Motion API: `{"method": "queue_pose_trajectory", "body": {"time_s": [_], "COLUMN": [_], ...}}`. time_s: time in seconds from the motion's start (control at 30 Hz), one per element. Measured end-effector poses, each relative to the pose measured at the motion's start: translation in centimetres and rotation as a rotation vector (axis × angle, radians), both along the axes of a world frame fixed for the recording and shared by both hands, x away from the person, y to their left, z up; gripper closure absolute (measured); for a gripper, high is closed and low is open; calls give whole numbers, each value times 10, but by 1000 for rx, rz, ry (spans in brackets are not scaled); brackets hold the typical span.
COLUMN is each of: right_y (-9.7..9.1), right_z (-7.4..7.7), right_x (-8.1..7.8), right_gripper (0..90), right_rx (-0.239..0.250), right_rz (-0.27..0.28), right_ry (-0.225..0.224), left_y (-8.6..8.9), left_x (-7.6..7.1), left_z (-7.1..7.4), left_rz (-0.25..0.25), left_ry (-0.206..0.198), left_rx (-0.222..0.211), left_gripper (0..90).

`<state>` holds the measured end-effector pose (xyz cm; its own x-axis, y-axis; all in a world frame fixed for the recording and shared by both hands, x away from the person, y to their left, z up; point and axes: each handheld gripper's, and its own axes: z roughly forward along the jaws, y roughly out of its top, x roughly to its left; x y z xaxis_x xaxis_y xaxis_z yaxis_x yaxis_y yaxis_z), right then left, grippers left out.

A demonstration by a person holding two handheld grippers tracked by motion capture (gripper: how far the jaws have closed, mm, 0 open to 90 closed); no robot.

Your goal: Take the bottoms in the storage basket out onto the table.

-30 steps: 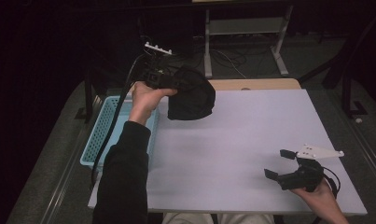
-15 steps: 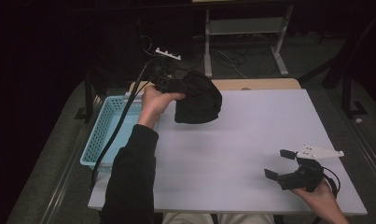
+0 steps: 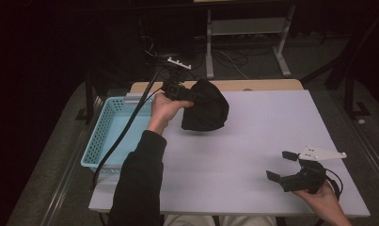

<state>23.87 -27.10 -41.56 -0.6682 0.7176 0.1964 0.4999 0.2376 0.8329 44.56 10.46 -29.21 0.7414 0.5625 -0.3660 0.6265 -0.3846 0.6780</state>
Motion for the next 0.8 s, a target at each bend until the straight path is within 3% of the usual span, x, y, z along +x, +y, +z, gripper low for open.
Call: {"method": "queue_pose_trajectory", "body": {"time_s": [0.8], "right_y": [0], "right_z": [0], "right_x": [0], "right_gripper": [0], "right_rx": [1], "right_rz": [4], "right_ry": [-1], "left_y": [-32], "left_x": [3], "left_z": [-41], "left_rz": [-50], "left_ry": [49], "left_rx": [-4], "left_gripper": [689]}}
